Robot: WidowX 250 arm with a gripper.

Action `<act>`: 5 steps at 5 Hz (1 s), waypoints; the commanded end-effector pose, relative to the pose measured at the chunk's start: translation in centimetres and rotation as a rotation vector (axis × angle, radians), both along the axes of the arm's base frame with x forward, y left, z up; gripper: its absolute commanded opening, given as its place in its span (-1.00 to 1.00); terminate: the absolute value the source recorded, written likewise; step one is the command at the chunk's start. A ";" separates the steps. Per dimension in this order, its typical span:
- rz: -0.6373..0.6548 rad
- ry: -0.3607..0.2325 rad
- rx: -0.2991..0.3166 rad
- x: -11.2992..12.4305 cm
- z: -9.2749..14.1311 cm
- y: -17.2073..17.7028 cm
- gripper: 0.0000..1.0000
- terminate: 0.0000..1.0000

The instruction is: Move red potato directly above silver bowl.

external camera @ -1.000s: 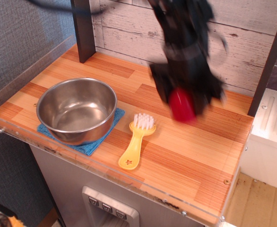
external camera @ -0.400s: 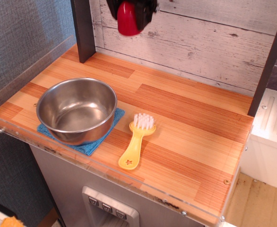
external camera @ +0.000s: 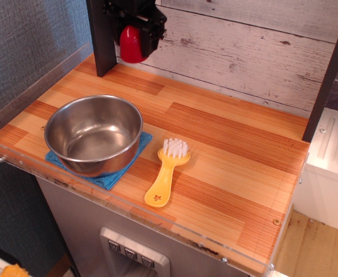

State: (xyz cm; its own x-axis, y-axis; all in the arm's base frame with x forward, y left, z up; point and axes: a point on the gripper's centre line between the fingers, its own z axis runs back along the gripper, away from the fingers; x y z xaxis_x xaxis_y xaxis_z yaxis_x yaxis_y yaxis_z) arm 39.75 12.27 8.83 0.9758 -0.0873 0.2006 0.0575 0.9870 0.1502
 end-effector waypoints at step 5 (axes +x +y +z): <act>0.264 -0.053 -0.051 -3.1 -6.6 3.6 -1.00 -1.00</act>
